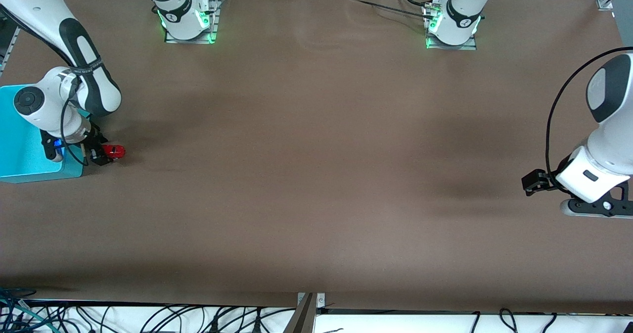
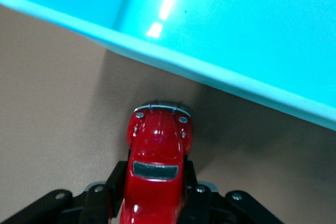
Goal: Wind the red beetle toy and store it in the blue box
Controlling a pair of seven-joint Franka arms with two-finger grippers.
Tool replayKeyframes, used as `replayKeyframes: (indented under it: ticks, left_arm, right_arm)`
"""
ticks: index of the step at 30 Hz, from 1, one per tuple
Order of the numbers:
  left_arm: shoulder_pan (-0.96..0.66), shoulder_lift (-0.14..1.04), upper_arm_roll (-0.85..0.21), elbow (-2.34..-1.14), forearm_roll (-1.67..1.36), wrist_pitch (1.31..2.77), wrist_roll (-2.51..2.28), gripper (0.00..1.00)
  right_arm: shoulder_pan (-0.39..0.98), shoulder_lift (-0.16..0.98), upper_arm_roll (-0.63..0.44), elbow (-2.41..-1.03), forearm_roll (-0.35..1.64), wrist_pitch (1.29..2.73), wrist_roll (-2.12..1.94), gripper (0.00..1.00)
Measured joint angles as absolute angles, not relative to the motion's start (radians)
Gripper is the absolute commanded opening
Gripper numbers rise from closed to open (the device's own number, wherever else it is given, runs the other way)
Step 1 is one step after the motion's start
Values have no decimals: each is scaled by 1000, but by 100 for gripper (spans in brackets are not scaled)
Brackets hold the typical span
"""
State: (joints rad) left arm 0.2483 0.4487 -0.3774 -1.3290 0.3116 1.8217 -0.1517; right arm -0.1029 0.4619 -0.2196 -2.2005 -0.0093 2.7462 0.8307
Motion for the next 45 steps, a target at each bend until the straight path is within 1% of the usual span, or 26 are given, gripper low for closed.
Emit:
replayKeyframes:
  ticks: [5,16,22,25,35,41,45]
  left_arm:
    - [140,413,-277,-1330,274,1818,-151,100]
    - [49,346,-217,-1332,135,1718,-152,100]
    - [-71,324,-81,-1333,111,1663,-151,100]
    - [-112,316,-45,-1333,98,1645,-151,100]
    - [-124,317,-30,-1354,58,1640,-152,100]
    - [-132,341,-30,-1365,57,1640,-152,100]
    - [-144,360,-30,-1365,57,1642,-153,100]
  right_arm:
    - [-102,462,-217,-2201,-9,2746,831,0]
    - [-102,447,-212,-2193,-10,2734,829,0]
    - [-102,394,-212,-2184,-20,2644,822,0]
    - [-102,360,-212,-2183,-25,2591,817,0]
    - [-101,260,-194,-2182,-31,2436,730,0]
    - [-102,184,-194,-2182,-31,2312,602,0]
    - [-103,146,-200,-2182,-32,2258,503,0]
